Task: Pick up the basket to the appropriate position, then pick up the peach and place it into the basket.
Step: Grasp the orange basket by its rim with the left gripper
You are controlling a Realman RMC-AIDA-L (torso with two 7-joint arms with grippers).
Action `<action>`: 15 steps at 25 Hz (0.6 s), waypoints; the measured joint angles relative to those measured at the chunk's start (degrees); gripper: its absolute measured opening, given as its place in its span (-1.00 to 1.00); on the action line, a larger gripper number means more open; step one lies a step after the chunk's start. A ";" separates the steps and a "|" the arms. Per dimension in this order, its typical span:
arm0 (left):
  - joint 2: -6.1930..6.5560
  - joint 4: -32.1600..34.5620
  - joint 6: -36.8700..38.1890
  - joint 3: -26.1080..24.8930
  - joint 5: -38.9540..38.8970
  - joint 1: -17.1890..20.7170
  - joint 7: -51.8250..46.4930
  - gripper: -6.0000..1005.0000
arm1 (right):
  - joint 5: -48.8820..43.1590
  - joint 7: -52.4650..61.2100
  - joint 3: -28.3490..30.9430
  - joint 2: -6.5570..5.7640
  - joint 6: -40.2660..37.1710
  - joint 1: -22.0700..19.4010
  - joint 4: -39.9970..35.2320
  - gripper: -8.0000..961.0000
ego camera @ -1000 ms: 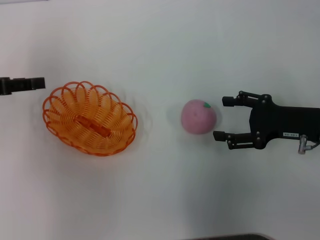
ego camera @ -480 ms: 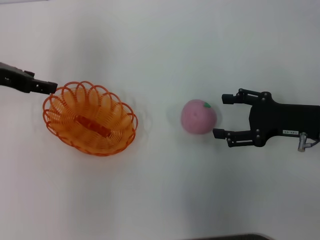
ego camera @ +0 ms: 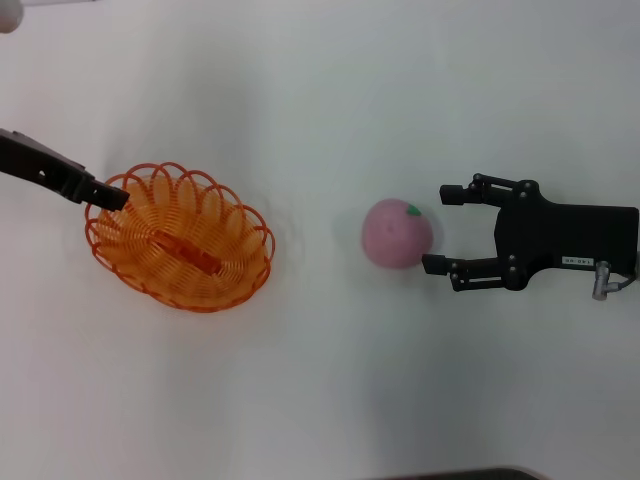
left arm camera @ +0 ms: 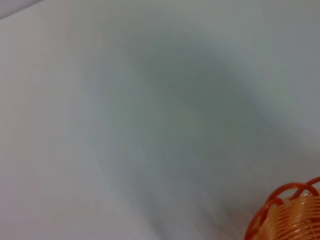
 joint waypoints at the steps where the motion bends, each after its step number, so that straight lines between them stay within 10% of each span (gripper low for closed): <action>1: -0.06 -0.15 -0.05 0.13 0.03 -0.11 0.13 0.46 | 0.01 0.02 0.02 0.00 0.00 0.00 0.00 0.93; 15: -0.23 -3.80 -1.33 2.99 0.24 -1.83 -0.13 0.46 | 0.01 -0.08 0.09 0.00 0.33 0.16 0.01 0.93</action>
